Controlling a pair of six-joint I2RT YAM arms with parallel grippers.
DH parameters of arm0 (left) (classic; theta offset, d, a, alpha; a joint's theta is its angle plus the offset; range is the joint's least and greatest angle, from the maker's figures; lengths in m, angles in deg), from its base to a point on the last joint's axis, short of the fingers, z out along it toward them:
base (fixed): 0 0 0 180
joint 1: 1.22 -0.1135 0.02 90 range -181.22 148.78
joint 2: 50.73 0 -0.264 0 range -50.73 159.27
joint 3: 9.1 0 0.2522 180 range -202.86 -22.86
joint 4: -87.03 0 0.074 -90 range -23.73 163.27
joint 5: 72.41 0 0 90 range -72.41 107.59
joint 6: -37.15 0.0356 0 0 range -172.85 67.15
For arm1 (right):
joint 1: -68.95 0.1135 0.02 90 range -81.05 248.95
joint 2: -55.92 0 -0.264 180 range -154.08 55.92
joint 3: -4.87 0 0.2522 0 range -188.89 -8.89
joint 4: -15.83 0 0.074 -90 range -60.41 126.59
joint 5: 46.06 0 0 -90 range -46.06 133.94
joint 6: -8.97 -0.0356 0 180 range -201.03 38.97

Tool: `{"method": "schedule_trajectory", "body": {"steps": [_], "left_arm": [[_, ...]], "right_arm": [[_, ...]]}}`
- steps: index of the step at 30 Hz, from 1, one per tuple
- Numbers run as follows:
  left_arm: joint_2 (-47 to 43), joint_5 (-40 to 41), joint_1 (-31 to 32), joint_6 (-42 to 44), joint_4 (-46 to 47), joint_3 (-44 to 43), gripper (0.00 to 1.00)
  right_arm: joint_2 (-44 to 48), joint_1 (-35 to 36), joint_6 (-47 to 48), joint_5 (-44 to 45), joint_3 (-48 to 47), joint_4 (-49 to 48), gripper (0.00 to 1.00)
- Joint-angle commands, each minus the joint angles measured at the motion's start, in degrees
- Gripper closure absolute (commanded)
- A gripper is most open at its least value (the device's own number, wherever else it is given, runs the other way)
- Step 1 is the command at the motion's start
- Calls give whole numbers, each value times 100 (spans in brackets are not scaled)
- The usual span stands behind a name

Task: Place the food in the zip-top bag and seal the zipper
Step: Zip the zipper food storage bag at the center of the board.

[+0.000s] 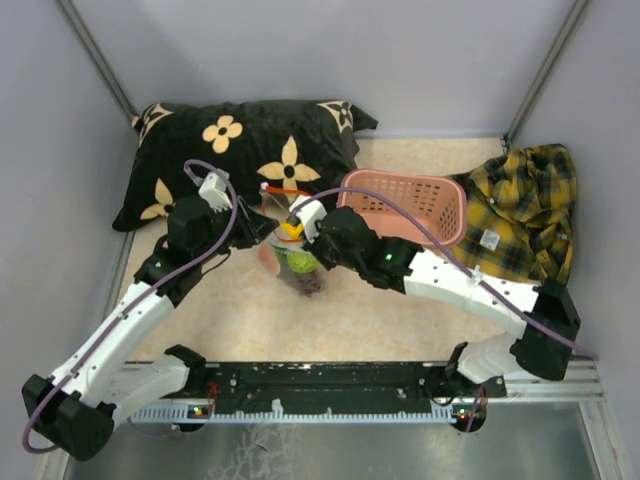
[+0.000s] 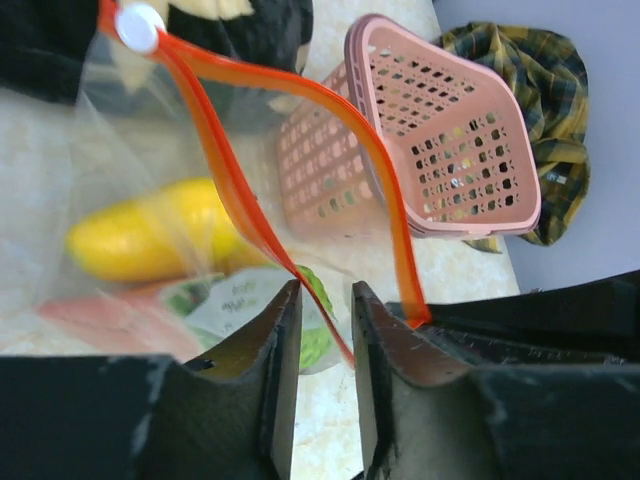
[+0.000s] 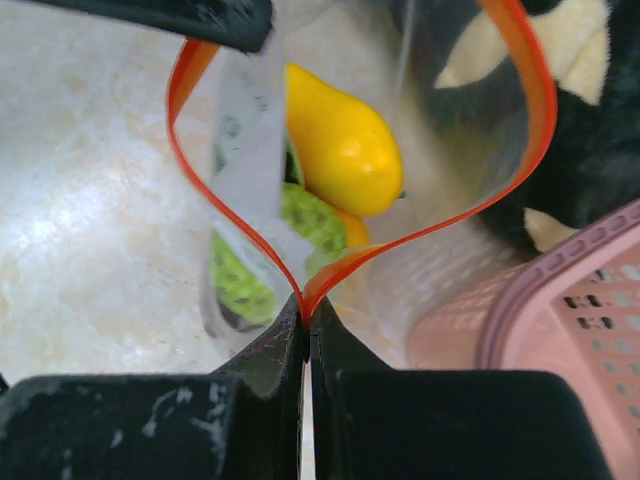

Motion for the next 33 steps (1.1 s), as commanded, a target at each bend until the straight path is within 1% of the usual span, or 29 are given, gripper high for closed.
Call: {"method": "schedule_trajectory", "body": {"steps": [1,5,7,10,13,15,19,22,25,28,33], "left_arm": [[-283,616,-189,266,-158,-253,64],[-497,627,-457,380,65,-90,55],[-567,534,-591,433,344,61,49],[-552,345,-726,563,827,303,44],[-500,192,-870,705,1324,605,40],[-495,65,-997,754,1685,812,39],[-621,-514,-1351,837,2607,1393,37],[-703,-1155,-1735,819,3318,1842,35],[-653,-1955,-2140,793,4250,2279,32],[-337,-2958,-2484,680,5482,2680,29],[401,-4415,-3049,352,7148,2972,24]], "right_arm": [[508,-245,938,-219,-338,193,100],[728,-346,1444,-369,-309,391,100],[792,-387,1610,-379,-337,503,100],[883,-408,1801,-380,-360,575,100],[985,-427,1963,-331,-350,522,100],[1038,-462,2069,-233,-356,484,100],[1097,-506,2282,12,-392,549,100],[1198,-552,2391,60,-358,604,100],[1370,-563,2523,80,-242,601,100],[1545,-576,2619,67,-106,535,100],[1613,-607,2666,55,-120,646,100]]}}
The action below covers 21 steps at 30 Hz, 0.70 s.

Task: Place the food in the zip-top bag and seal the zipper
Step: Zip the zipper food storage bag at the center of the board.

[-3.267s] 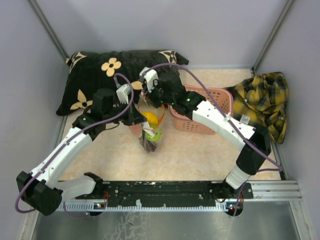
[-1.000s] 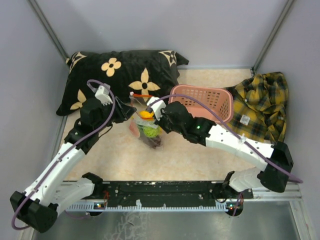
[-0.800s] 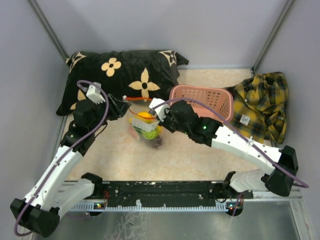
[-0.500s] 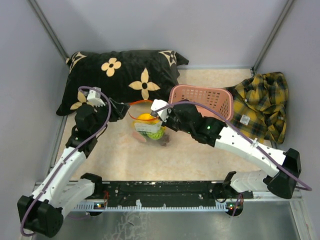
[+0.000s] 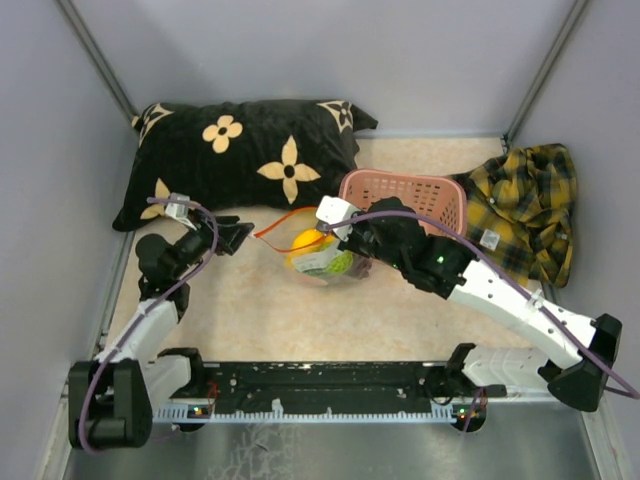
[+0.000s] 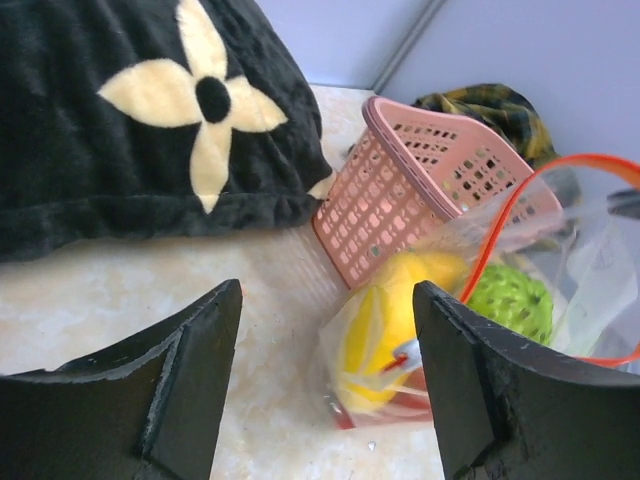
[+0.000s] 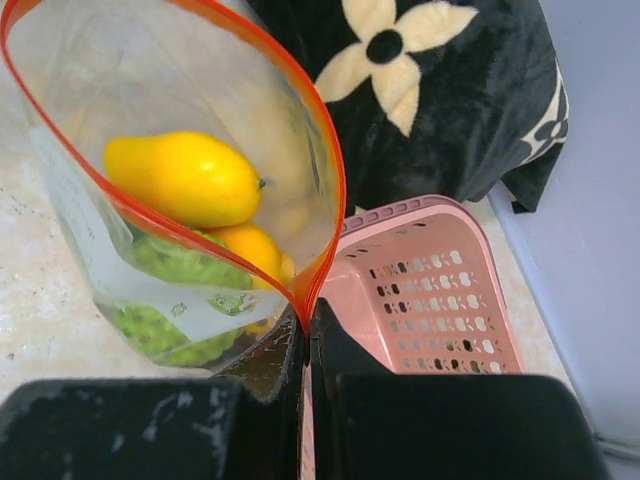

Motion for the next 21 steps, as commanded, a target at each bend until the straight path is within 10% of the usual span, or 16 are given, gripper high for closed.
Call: {"method": "schedule_trajectory", "body": {"steps": [1,21], "left_arm": [[478,-1782,-402,-281,2212,210,24],[2890,-3671,-522,-1742,6206,375,25]], "right_arm": [[241,-56,192,146,-108,-242,100],[322,-144,164,159,98,-325,100]]}}
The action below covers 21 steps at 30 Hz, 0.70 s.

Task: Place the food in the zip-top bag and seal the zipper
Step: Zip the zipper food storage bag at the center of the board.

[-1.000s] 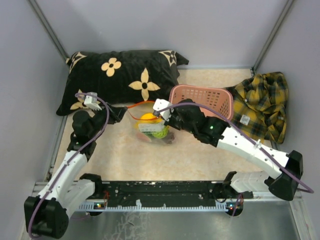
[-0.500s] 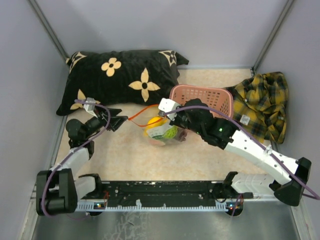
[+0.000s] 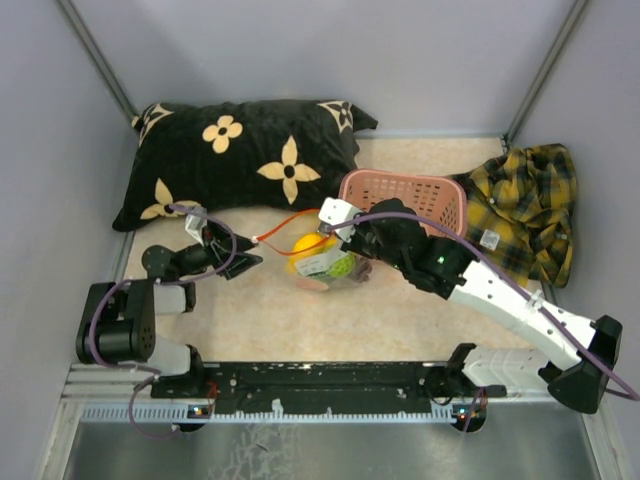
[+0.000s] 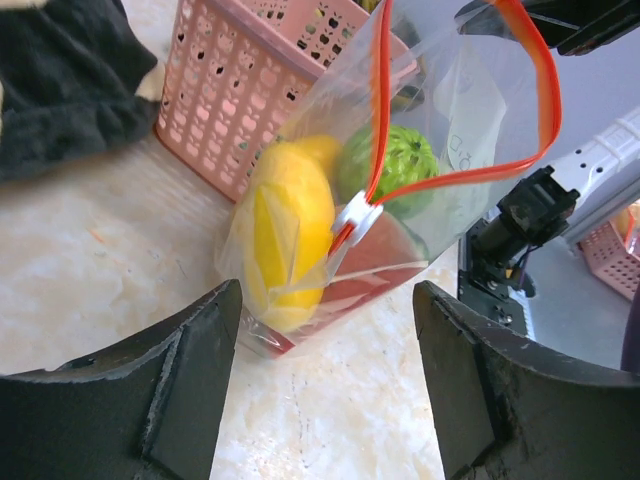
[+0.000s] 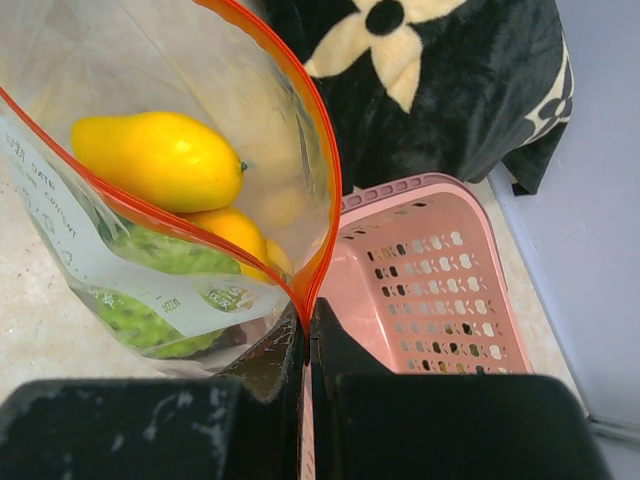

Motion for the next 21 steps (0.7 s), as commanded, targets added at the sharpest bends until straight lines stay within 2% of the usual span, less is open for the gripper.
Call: {"method": "schedule_trajectory", "body": {"steps": [1,10,15,21], "left_arm": [[211,-272,-1,-295,1471,-102,25],[408,-28,272,49,1471,-241,33],[604,274,265,282,1478,-358,34],[747,207,288,222,1470,-578,37]], "right_arm": [[266,-37,75,98,12,-420,100],[319,-37,35,38,91,-464,100],[343,-33,-3,-33,114,-468,100],[338,-36,-12,-12,157,-509,100]]}}
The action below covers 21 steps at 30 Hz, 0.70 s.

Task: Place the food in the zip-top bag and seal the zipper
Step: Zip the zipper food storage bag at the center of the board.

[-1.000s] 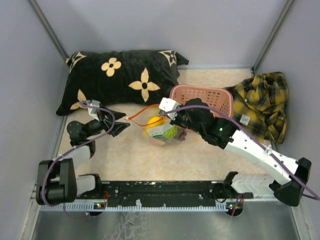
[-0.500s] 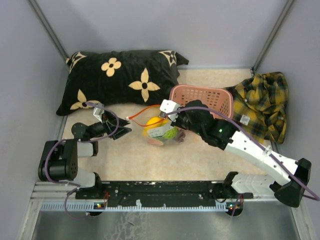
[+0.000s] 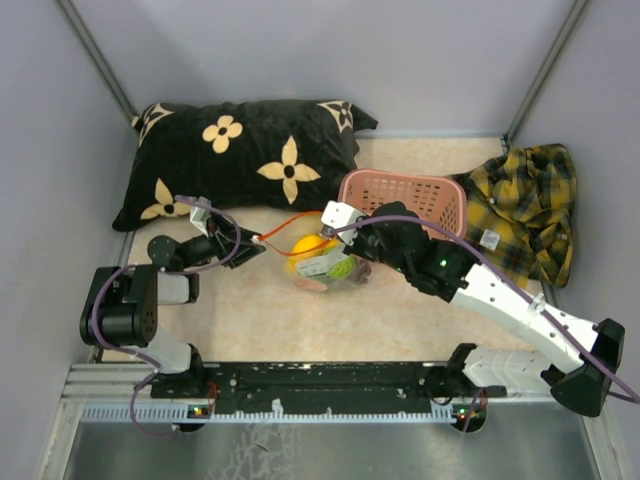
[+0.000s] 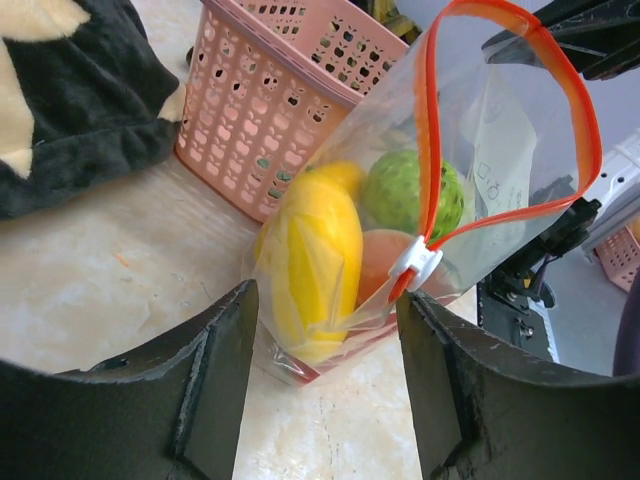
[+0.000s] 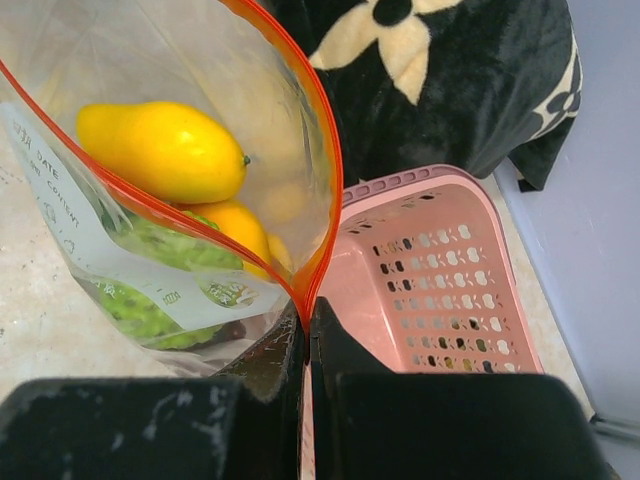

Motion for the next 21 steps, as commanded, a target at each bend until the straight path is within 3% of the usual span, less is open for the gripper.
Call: {"method": "schedule_trajectory", "body": {"steps": [1,4,7,13,19,21], "left_arm": [[23,40,71,140,1380,-154,38],[14,18,161,188,1382,-133,46],[56,-54,244,187,1378,-176,59],[-386,-67,288,107,1386,-37,98],[-923,-220,285,-56,1260,36,100],[-1126,-265,280,72,952,49,100]], "right_arm": [[194,-13,-15,48,-37,-483,100],[172,-18,-33,101,-14,-523,100],[156,-13,-66,153,-25,-517,100],[209,-47,-182,177,27,-503,100],[257,-368,-584,85,179,-407,100],[285,-459,-764,14,219,-304,94]]}}
